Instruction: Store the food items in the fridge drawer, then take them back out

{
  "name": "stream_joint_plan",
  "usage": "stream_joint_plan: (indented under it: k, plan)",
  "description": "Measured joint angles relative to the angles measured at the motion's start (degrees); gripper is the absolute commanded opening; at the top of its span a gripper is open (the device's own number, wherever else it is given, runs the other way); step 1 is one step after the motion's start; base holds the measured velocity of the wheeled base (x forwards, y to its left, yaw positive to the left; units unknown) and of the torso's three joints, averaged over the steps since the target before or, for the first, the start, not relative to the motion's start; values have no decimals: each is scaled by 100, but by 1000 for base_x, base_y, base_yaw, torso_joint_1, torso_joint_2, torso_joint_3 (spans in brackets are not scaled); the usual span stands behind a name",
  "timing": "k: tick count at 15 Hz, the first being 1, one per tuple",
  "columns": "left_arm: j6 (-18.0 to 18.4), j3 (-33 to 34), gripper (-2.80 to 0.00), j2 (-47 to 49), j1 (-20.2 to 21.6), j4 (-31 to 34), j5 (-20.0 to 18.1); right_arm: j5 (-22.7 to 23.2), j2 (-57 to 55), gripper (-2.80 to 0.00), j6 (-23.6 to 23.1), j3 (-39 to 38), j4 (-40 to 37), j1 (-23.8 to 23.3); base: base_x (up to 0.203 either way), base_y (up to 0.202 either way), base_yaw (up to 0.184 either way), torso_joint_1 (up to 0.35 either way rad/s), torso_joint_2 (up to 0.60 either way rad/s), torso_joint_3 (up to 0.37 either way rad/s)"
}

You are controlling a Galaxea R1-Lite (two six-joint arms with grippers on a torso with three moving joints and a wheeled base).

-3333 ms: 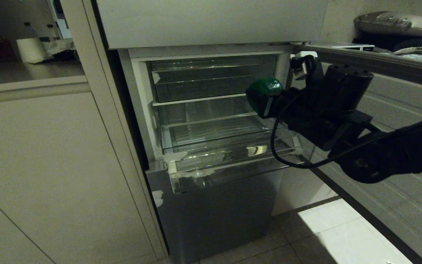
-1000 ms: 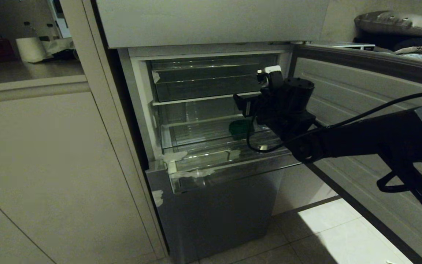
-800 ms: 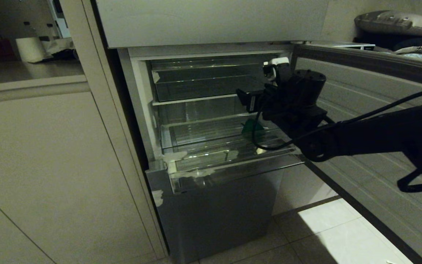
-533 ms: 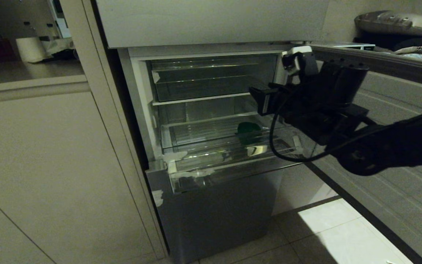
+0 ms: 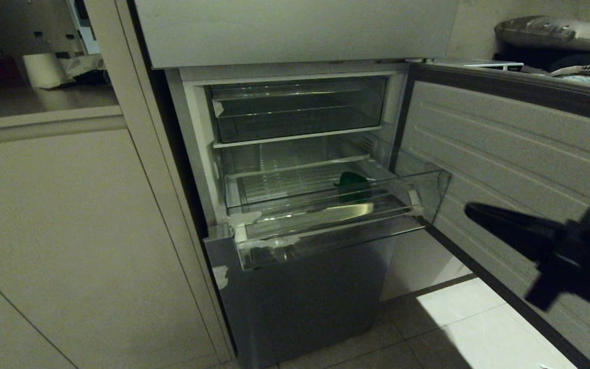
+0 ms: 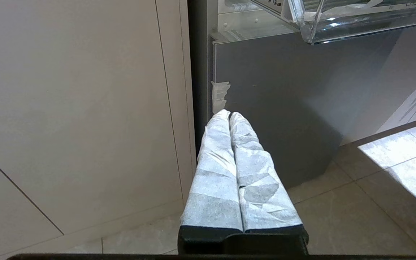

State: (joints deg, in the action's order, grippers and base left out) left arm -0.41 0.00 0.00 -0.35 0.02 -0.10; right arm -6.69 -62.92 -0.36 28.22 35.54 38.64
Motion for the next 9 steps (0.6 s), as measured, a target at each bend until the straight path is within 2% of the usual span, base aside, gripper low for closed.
stream_joint_plan:
  k: [3, 5, 7, 9]
  plan:
    - [0, 0, -280, 0, 0, 0, 0, 1, 1615, -280, 80, -1298, -809, -107, 0, 0, 0, 0, 0, 0]
    - [0, 0, -280, 0, 2, 0, 0, 35, 2377, -280, 87, -1945, -1194, -798, 0, 0, 0, 0, 0, 0]
    - [0, 0, -280, 0, 0, 0, 2, 202, 2940, -280, 89, -2281, -1567, -1860, 0, 0, 0, 0, 0, 0]
    - [0, 0, -280, 0, 2, 0, 0, 383, 3563, -280, 85, -2560, -1916, -2662, 0, 0, 0, 0, 0, 0]
